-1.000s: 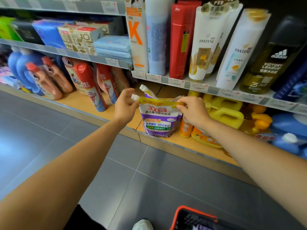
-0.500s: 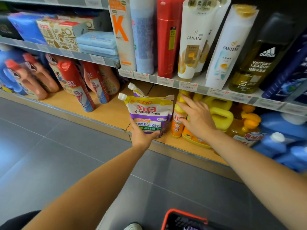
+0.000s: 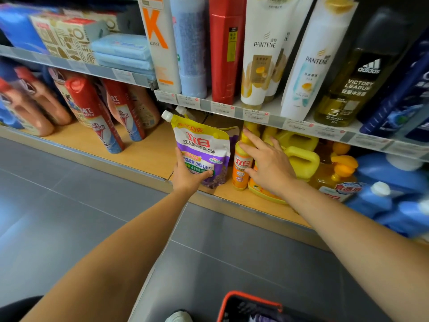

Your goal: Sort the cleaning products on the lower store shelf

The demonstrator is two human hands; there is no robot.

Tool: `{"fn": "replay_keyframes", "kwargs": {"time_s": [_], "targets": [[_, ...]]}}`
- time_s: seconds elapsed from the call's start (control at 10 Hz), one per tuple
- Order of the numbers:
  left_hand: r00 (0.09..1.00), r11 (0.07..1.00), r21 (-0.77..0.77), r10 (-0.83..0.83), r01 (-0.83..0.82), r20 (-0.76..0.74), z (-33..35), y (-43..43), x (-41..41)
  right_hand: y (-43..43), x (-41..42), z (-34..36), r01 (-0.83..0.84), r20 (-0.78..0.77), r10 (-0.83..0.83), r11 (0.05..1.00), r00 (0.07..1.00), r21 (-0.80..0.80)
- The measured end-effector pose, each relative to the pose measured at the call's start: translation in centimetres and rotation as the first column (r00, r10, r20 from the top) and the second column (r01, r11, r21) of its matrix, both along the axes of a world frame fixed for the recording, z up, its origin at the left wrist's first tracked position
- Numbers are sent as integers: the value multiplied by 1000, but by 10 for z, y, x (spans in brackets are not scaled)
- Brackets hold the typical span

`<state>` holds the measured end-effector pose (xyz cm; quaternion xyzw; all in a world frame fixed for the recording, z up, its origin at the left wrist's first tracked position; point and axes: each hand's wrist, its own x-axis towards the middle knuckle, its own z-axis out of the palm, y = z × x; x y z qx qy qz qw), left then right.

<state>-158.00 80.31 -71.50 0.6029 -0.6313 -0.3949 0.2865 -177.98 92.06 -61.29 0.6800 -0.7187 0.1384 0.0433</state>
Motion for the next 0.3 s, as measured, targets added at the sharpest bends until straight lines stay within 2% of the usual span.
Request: {"fn": "replay_keyframes", "kwargs": {"time_s": [0.1, 0.2, 0.3], "targets": [[999, 998, 49, 34, -36, 36, 5, 7, -2, 1, -2, 13, 2, 60, -7, 997, 998, 80], [997, 996, 76, 48, -52, 61, 6, 19, -1, -2, -9, 28, -63, 164, 33, 982, 986, 180], [984, 993, 115, -51, 32, 173, 15, 34, -6, 3, -20, 42, -101, 281, 51, 981, 958, 166]]}}
